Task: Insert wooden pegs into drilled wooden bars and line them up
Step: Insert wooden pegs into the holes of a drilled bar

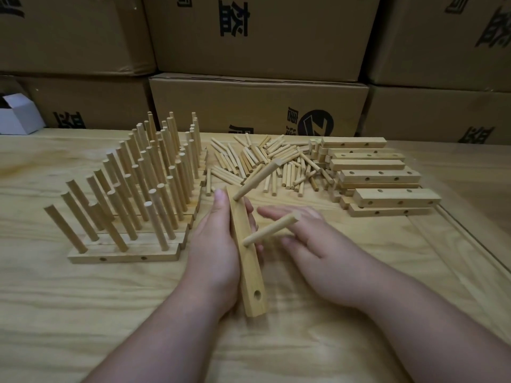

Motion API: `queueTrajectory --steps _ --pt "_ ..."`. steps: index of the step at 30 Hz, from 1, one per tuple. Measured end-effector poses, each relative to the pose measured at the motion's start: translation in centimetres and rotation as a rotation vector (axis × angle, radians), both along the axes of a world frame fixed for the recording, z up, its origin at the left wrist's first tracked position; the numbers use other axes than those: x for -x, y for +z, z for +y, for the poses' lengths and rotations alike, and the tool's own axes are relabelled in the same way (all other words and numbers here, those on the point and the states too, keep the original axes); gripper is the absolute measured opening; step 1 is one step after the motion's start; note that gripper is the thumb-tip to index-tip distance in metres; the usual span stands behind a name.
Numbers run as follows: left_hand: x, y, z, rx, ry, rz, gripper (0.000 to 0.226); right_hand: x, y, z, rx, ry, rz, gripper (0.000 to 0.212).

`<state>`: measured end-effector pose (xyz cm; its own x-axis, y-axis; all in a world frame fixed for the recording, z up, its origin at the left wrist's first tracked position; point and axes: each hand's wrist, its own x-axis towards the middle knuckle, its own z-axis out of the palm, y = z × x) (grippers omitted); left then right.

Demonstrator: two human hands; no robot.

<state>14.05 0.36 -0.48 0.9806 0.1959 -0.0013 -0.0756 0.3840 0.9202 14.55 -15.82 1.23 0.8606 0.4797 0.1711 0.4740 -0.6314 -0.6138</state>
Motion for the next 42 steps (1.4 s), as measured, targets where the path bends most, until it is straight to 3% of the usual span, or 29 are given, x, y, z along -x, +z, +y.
queueTrajectory --steps 6,11,17,22,29,35,38,42 --pt "0.1 0.2 0.1 0.02 -0.044 -0.009 0.055 -0.1 0.1 0.0 0.243 0.034 -0.154 0.031" --pt "0.2 0.4 0.1 0.043 -0.131 -0.019 0.053 0.0 -0.5 0.6 0.227 0.062 -0.185 0.046" --pt "0.3 0.7 0.0 0.115 -0.248 -0.02 0.053 -0.4 -0.4 0.0 0.289 0.051 -0.24 0.022" --pt "0.1 0.8 0.1 0.184 -0.243 0.005 0.051 -1.2 0.5 -1.4 0.207 0.088 -0.201 0.02" --pt "-0.5 0.6 0.5 0.284 0.055 0.08 0.048 -1.6 1.6 -3.9 0.126 -0.067 0.152 0.009" --pt "-0.9 0.5 0.8 0.342 0.171 0.134 0.048 -0.9 4.0 -4.9 0.203 0.225 0.578 0.016" --pt "-1.0 0.5 0.8 0.339 0.182 0.132 0.048 -0.5 3.8 -3.9 0.225 0.264 0.593 0.018" --pt "-0.9 0.3 0.4 0.234 0.144 0.099 0.052 -0.3 3.2 -2.6 0.075 0.228 0.534 0.012"
